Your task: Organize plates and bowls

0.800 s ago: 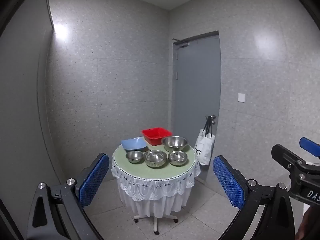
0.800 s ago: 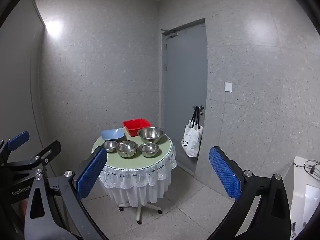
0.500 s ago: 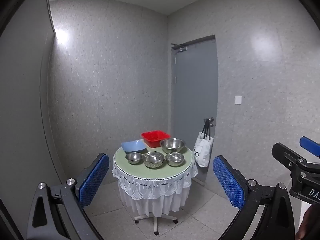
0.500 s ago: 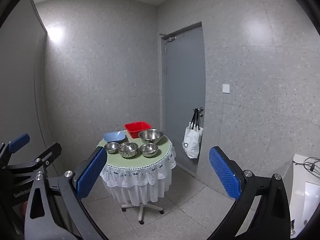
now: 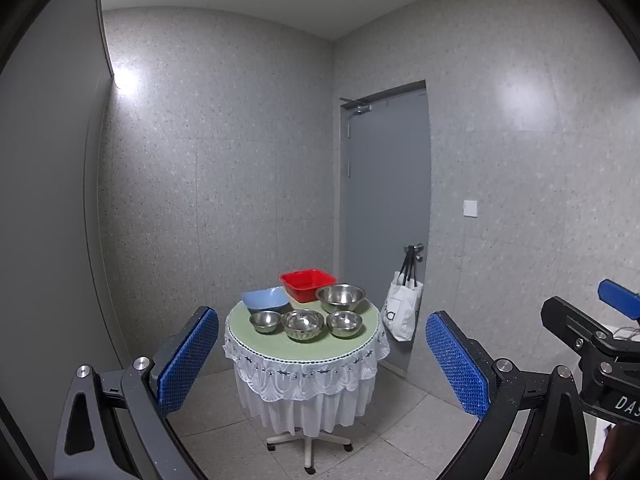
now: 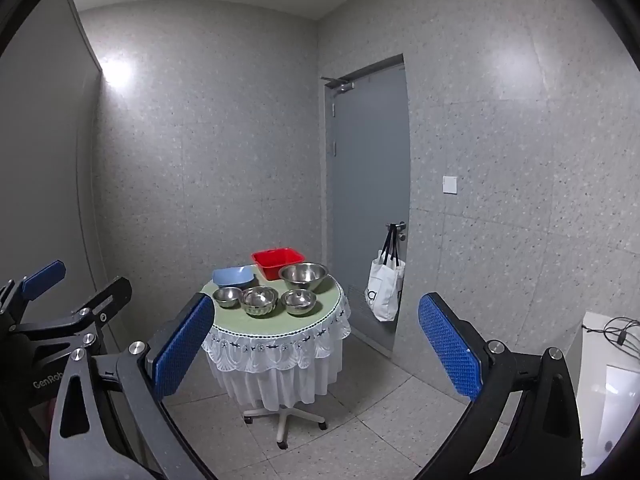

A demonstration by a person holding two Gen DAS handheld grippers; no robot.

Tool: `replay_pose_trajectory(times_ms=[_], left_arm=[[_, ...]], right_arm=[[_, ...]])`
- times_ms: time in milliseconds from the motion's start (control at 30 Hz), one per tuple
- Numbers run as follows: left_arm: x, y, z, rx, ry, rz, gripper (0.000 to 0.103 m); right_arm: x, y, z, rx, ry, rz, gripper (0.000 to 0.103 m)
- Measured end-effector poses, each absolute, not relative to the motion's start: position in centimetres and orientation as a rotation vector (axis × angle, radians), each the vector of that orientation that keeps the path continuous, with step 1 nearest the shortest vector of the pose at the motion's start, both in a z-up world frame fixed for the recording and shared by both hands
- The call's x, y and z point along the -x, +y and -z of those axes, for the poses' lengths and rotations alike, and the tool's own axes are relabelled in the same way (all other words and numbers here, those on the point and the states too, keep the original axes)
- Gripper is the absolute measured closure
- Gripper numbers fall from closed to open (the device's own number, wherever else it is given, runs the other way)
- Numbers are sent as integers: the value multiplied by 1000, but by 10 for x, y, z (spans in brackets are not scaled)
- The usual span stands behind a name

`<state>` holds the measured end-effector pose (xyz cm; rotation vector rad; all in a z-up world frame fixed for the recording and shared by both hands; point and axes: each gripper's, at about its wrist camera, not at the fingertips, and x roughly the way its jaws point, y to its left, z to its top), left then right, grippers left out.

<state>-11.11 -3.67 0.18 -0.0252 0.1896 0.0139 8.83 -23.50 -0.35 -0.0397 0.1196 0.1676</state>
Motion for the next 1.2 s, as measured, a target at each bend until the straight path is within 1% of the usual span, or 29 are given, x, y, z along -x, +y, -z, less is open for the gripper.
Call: replay_pose_trajectory(times_ms=[267,833,1200], left_arm=[[116,-41,-13,15,196,-12,0],[120,-28,1,23,189,-16,1],[129,-25,5,26,179,-11,1]], right_arm=[[-85,-236,2,35,119,-167,0],[-70,-217,5,51,123,-185,0],[-65,-224,2,50,118,-188,0]])
